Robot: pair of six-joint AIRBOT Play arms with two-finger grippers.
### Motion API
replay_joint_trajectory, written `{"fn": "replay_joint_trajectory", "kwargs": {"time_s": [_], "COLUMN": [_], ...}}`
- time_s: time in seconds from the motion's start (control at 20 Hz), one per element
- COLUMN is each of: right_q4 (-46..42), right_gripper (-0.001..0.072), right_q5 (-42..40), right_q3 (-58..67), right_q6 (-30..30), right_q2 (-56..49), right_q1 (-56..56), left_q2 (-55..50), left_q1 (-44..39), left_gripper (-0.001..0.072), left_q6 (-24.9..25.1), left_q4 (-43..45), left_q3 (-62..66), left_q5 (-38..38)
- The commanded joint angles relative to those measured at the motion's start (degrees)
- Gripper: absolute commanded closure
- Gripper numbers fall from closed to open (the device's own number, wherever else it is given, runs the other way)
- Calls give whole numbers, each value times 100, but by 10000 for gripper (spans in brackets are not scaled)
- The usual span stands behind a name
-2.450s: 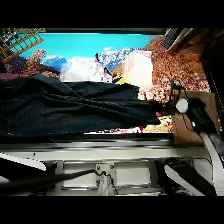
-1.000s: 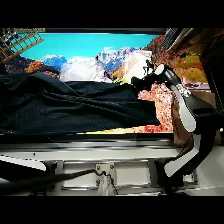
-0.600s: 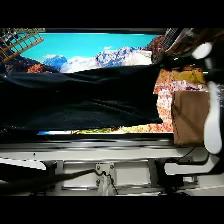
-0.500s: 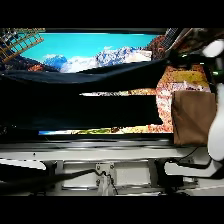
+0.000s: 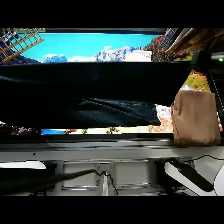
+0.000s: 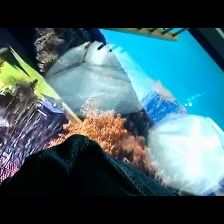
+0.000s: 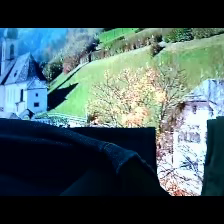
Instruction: Fold the clothes and pants, and hang the long-sleeved shirts on hangers.
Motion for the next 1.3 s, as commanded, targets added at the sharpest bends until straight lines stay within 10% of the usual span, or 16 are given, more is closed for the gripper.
{"fn": "replay_joint_trajectory", "kwargs": {"time_s": [0.0,0.45,0.9,0.95,1.0,1.05,1.1,1.25], "right_q4": [-254,-382,-9,20,111,238,334,352], "right_gripper": [684,684,681,573,396,260,250,254], "right_q5": [363,-664,-3526,-3672,-3753,-3810,-3856,-3375], "right_q3": [-26,-848,-424,-164,101,369,549,1082], "right_q6": [0,9,426,649,774,807,807,767], "right_q2": [570,-52,-3486,-3871,-4135,-4297,-4328,-4229], "right_q1": [-7,-13,-13,-13,-13,-13,-13,-20], "left_q2": [44,-280,-1237,-1370,-1480,-1537,-1561,-1473], "left_q1": [98,-122,-953,-1078,-1202,-1298,-1377,-1421], "left_gripper": [693,691,690,689,599,339,128,102], "left_q6": [0,2,-2,-2,-2,-2,-2,-2], "left_q4": [-33,-205,-203,-216,-315,-450,-581,-586], "left_q3": [4,4,2,2,4,2,4,4], "left_q5": [-74,107,1668,1816,1967,2107,2277,2291]}}
